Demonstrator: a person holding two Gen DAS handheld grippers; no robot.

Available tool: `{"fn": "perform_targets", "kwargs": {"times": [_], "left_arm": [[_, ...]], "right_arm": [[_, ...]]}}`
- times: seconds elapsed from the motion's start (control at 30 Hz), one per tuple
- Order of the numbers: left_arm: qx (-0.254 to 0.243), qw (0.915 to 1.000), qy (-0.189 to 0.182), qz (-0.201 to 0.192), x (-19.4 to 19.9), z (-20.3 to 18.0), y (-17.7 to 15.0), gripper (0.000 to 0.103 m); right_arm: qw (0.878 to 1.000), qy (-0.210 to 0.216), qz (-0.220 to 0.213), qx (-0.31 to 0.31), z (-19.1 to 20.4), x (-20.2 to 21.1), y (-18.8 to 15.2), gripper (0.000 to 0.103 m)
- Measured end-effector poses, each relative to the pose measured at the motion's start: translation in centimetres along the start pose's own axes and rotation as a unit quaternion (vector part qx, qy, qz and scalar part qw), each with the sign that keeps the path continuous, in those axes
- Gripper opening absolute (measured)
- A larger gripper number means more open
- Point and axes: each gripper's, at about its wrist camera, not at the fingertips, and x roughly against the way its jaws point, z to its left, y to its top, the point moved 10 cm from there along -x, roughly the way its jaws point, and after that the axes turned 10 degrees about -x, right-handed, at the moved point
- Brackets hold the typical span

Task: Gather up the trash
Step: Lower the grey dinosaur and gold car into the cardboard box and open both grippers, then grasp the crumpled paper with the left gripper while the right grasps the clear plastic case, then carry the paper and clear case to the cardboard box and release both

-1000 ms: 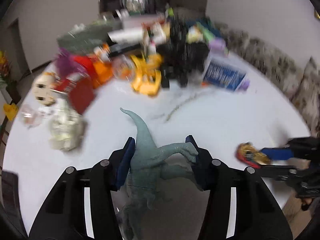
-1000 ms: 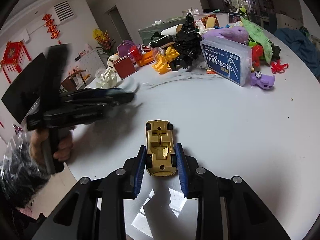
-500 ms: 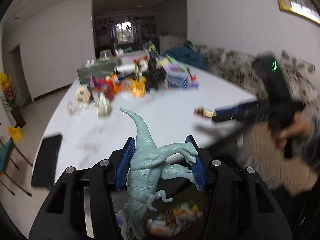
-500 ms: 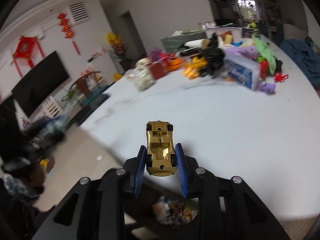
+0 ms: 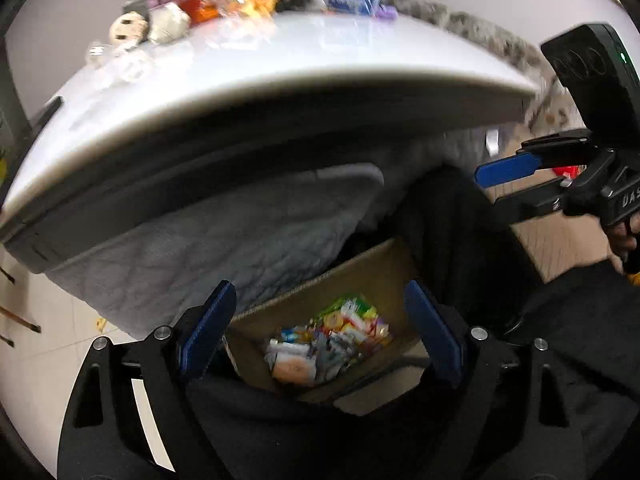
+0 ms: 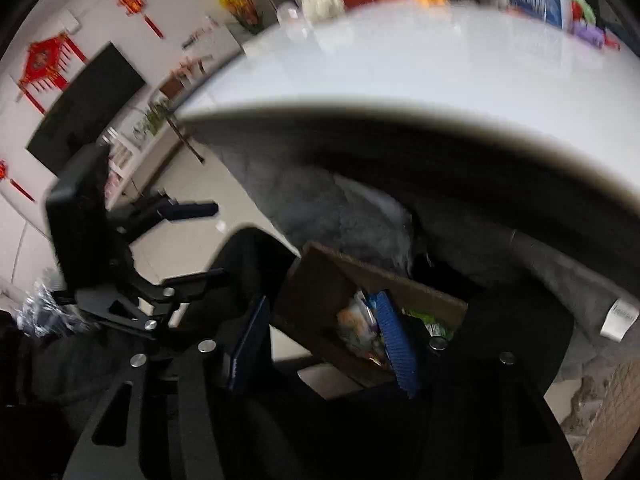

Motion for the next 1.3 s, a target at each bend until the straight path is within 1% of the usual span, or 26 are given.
{"fn": "perform_targets", "kwargs": {"times": [0.03, 0.07, 0.13, 0.2, 0.27, 0.33, 0.37, 0.43, 0.53, 0.57, 0.63, 0.67, 0.7, 0.77, 0.83, 0.87, 0.93, 1.0, 1.03, 1.07, 1.1, 1.13, 1.17, 1.2, 1.27, 1.3], "left_arm": [[0.007, 0.9999, 0.003, -0.013, 0.9, 0.5, 0.7, 0.084], [0.016, 0.9993, 0.003, -0.033, 2.0, 1.2, 1.9, 0.084], [0.029, 0.9969, 0.000, -0.074, 4.3, 2.2, 3.9, 0.090], [0.041, 0.9926, 0.008, -0.114, 6.0, 3.7, 6.6, 0.091], [0.053, 0.9888, 0.013, -0.139, 6.8, 5.0, 8.6, 0.091], [0.073, 0.9850, 0.025, -0.155, 6.8, 6.3, 10.3, 0.091], [0.084, 0.9832, 0.022, -0.160, 6.7, 6.7, 11.1, 0.091], [0.104, 0.9799, 0.015, -0.170, 6.6, 7.4, 12.2, 0.091], [0.124, 0.9765, 0.018, -0.176, 6.1, 8.0, 13.7, 0.091], [0.127, 0.9764, 0.027, -0.173, 5.7, 8.6, 14.3, 0.091], [0.132, 0.9769, 0.050, -0.160, 4.6, 9.8, 15.1, 0.091], [0.139, 0.9772, 0.065, -0.146, 3.5, 10.9, 16.0, 0.091], [0.143, 0.9775, 0.072, -0.137, 2.6, 11.6, 16.7, 0.091], [0.146, 0.9782, 0.087, -0.119, 0.7, 13.2, 18.2, 0.091], [0.136, 0.9797, 0.108, -0.100, -1.3, 15.0, 19.8, 0.091], [0.135, 0.9791, 0.124, -0.087, -2.3, 15.9, 20.3, 0.091], [0.132, 0.9778, 0.150, -0.064, -4.2, 17.7, 21.3, 0.091], [0.136, 0.9773, 0.155, -0.047, -6.0, 18.9, 21.9, 0.090], [0.140, 0.9784, 0.147, -0.039, -6.9, 19.4, 22.1, 0.069], [0.152, 0.9792, 0.132, -0.023, -8.0, 19.7, 21.8, 0.041], [0.160, 0.9789, 0.126, -0.018, -8.3, 19.8, 21.7, 0.031], [0.163, 0.9792, 0.119, -0.022, -7.7, 19.4, 21.9, 0.030], [0.166, 0.9810, 0.093, -0.035, -6.7, 18.1, 22.0, 0.030], [0.159, 0.9822, 0.088, -0.048, -5.8, 17.1, 21.9, 0.030], [0.118, 0.9845, 0.111, -0.068, -3.0, 14.4, 21.3, 0.030], [0.105, 0.9851, 0.112, -0.078, -1.7, 13.0, 20.8, 0.030]], "right_arm": [[1.000, -0.001, -0.024, 0.008, 0.1, 1.3, 1.4, 0.056], [0.998, -0.009, -0.063, 0.020, 0.1, 3.4, 3.6, 0.056], [0.991, -0.038, -0.127, 0.035, -0.9, 6.5, 8.0, 0.062], [0.978, -0.095, -0.181, 0.042, -3.6, 8.5, 13.1, 0.072], [0.967, -0.147, -0.202, 0.054, -6.5, 8.8, 17.1, 0.073], [0.956, -0.199, -0.204, 0.071, -10.2, 8.2, 21.3, 0.074], [0.956, -0.208, -0.193, 0.077, -11.7, 7.6, 23.0, 0.074], [0.957, -0.218, -0.166, 0.090, -14.7, 6.1, 25.5, 0.076], [0.962, -0.212, -0.129, 0.111, -16.8, 3.4, 27.5, 0.078], [0.964, -0.207, -0.115, 0.118, -17.0, 2.3, 27.6, 0.078], [0.967, -0.207, -0.078, 0.124, -17.9, -0.7, 27.8, 0.066], [0.963, -0.222, -0.080, 0.129, -18.0, -1.0, 27.9, 0.047], [0.962, -0.226, -0.087, 0.129, -18.0, -1.3, 28.3, 0.043], [0.974, -0.188, -0.099, 0.082, -17.3, -0.2, 27.6, 0.032], [0.982, -0.142, -0.120, 0.027, -16.4, 1.6, 26.4, 0.032], [0.983, -0.129, -0.128, 0.016, -15.9, 2.3, 25.7, 0.032], [0.987, -0.080, -0.139, -0.003, -13.9, 4.3, 23.2, 0.032], [0.990, -0.039, -0.137, -0.023, -12.4, 5.3, 20.8, 0.032], [0.990, -0.026, -0.133, -0.033, -11.8, 5.3, 20.1, 0.032], [0.990, -0.011, -0.130, -0.047, -11.4, 5.3, 19.2, 0.032], [0.990, 0.004, -0.128, -0.061, -11.0, 5.3, 18.2, 0.032], [0.989, 0.021, -0.125, -0.079, -10.4, 5.3, 16.8, 0.032], [0.988, 0.026, -0.124, -0.086, -9.8, 5.2, 16.1, 0.032], [0.988, 0.027, -0.126, -0.085, -9.0, 5.0, 15.4, 0.032], [0.988, 0.021, -0.133, -0.069, -7.8, 5.0, 14.2, 0.032], [0.989, 0.020, -0.137, -0.060, -6.9, 5.1, 13.4, 0.032]]}}
